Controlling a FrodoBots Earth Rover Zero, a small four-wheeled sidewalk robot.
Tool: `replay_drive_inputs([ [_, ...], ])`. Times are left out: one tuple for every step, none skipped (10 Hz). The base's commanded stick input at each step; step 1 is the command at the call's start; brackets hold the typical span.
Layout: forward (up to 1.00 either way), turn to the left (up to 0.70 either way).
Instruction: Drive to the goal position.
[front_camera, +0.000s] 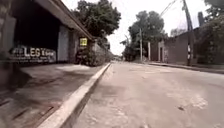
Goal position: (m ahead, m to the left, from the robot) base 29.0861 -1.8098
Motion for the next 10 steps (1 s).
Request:
replay_drive_inputs([
  [0.70, 0.00],
  [0.70, 0.00],
  [0.70, 0.00],
  [0.70, 0.00],
  [0.70, 0.00],
  [0.70, 0.00],
  [0.70, -0.01],
  [0.70, -0.03],
  [0.70, -0.27],
  [0.70, -0.16],
])
